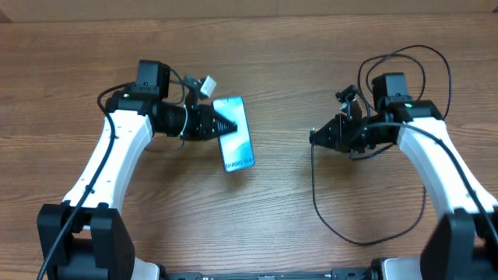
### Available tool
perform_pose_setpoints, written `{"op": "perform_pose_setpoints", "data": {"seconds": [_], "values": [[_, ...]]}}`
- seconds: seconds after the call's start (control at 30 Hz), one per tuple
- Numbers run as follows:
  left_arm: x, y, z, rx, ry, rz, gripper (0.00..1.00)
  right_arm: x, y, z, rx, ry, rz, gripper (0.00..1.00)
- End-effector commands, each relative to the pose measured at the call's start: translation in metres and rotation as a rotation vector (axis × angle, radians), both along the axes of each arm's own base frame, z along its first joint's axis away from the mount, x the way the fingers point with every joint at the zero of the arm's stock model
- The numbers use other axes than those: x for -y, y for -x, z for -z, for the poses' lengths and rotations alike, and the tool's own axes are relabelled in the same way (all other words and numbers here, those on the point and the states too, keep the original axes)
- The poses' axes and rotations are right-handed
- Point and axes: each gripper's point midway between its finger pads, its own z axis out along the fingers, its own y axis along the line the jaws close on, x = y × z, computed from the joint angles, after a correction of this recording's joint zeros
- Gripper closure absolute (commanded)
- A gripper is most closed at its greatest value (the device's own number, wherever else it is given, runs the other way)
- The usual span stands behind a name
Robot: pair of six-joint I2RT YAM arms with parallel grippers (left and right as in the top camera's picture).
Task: Plug charger to phone and switch on socket
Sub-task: 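Grasp the cable's USB-C plug with the right gripper and lift it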
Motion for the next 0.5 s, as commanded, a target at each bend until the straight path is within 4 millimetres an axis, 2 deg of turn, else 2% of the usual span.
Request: {"op": "perform_pose_setpoints", "data": {"seconds": [0.0,0.1,0.17,0.33,0.47], "values": [[0.008,-0.004,-0.049,0.095,0.241,0.061,0.96,-0.025,0.022,-0.053,0.14,-0.216,-0.159,0.96],[0.007,-0.008,-0.072,0.175,0.349,0.101,0.96,-0.032,0.045,-0.075,0.177,-0.327,-0.237,0.96],[0.008,-0.01,-0.079,0.194,0.379,0.112,0.96,-0.034,0.057,-0.083,0.187,-0.373,-0.273,0.96],[0.009,-0.015,-0.089,0.188,0.41,0.109,0.96,-0.038,0.086,-0.085,0.189,-0.453,-0.339,0.96],[0.009,-0.017,-0.095,0.107,0.439,0.089,0.96,-0.049,0.097,-0.079,0.212,-0.531,-0.372,0.96]]}}
